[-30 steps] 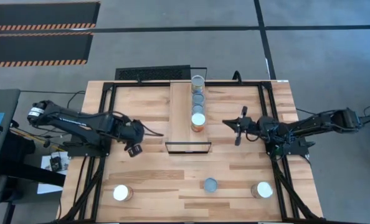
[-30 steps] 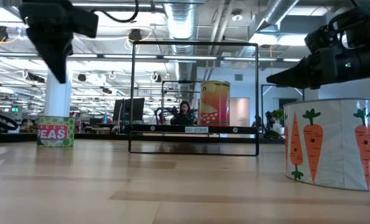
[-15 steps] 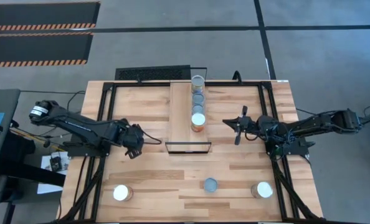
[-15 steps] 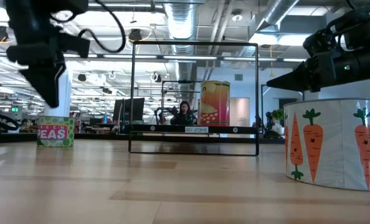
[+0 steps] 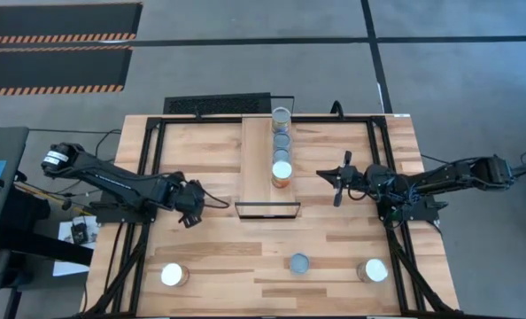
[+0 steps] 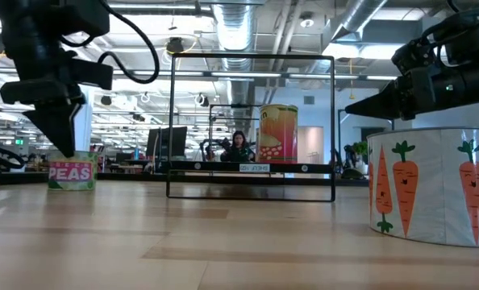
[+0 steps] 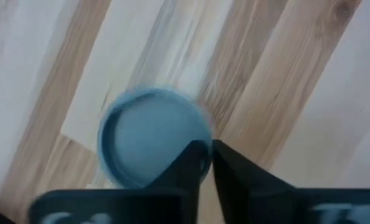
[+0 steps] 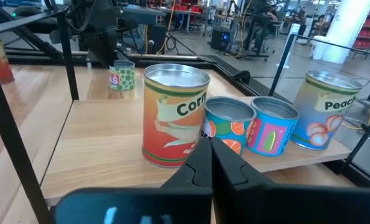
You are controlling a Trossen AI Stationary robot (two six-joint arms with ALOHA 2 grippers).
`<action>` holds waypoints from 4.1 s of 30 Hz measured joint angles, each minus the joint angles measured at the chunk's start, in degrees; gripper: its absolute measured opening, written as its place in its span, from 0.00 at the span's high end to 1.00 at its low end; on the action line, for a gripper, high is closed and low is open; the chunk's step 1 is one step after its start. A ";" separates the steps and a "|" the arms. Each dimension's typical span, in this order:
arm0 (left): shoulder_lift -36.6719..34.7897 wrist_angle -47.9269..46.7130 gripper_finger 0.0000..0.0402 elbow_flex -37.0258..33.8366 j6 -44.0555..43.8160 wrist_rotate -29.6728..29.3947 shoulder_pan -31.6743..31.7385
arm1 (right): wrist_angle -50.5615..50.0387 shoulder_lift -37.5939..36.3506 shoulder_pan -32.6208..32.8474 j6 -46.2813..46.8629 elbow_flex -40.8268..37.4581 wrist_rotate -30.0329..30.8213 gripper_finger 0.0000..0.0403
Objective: Pick and place cans onto a shelf
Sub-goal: Put the green peas can on the shelf
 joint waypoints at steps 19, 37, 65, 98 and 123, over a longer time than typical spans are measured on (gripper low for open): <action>-11.49 30.36 1.00 0.92 39.73 20.32 32.26 | 0.68 0.04 -0.09 0.02 0.98 0.45 0.98; 27.39 25.36 1.00 31.96 57.19 27.26 41.83 | -0.51 0.04 -1.57 0.22 1.18 0.52 0.98; 37.83 20.91 1.00 42.07 56.52 29.18 41.91 | -0.69 0.02 -1.36 0.68 1.29 0.22 0.98; 37.70 19.86 0.94 42.07 55.21 30.21 41.59 | -0.61 0.02 -1.36 0.66 1.29 0.22 0.98; 22.53 32.38 1.00 26.86 51.48 32.24 45.25 | -1.11 0.02 -1.36 0.66 1.29 0.13 0.98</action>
